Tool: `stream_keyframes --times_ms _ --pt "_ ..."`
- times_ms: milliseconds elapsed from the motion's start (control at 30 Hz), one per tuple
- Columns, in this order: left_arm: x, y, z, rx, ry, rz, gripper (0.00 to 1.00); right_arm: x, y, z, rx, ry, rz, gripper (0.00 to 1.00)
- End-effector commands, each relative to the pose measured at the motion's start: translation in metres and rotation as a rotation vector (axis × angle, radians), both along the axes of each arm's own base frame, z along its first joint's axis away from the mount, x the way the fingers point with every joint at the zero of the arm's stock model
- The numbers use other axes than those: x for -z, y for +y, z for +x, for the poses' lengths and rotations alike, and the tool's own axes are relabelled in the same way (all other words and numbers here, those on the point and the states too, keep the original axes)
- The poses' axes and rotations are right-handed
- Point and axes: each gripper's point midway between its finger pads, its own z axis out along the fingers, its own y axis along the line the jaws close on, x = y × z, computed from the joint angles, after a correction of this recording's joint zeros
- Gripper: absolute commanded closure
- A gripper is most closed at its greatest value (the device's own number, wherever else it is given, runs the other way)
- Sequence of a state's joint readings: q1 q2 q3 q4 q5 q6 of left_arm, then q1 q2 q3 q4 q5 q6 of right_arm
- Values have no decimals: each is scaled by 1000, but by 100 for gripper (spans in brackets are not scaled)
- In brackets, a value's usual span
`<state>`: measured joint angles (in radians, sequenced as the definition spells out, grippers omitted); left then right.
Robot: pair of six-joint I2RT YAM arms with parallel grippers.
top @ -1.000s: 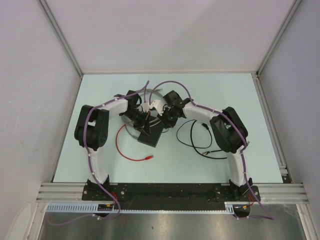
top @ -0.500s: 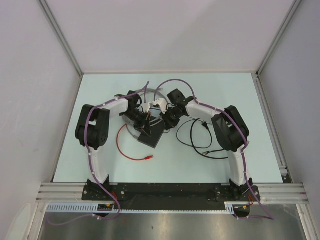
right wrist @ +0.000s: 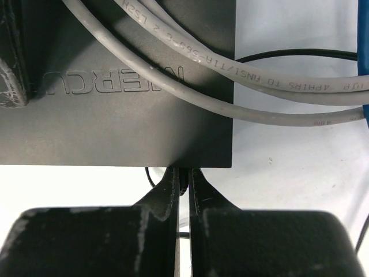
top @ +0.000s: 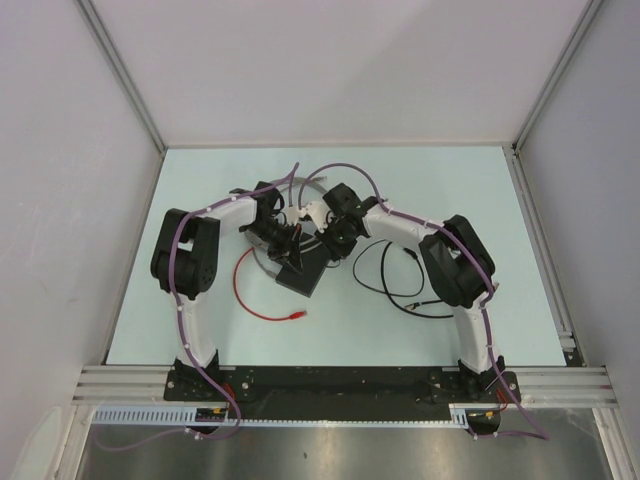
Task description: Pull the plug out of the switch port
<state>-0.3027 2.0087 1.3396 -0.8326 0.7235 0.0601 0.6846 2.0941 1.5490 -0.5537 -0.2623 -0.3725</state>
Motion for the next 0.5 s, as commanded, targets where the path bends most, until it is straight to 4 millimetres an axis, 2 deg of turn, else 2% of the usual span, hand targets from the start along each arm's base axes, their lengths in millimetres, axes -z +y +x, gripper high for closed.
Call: stream_keyframes --times_ms 0,167,200,467 --pt "32 15 11 27 -61 125 100 -12 -16 31 36 -153 -92 100" --pt "33 15 11 26 -56 123 100 -15 -23 25 -7 -131 -147 100" --pt "33 15 10 27 -54 124 100 -6 -26 22 -17 -96 -170 100" --pt "33 15 10 29 -55 124 100 -4 -44 12 -28 -47 -235 100"
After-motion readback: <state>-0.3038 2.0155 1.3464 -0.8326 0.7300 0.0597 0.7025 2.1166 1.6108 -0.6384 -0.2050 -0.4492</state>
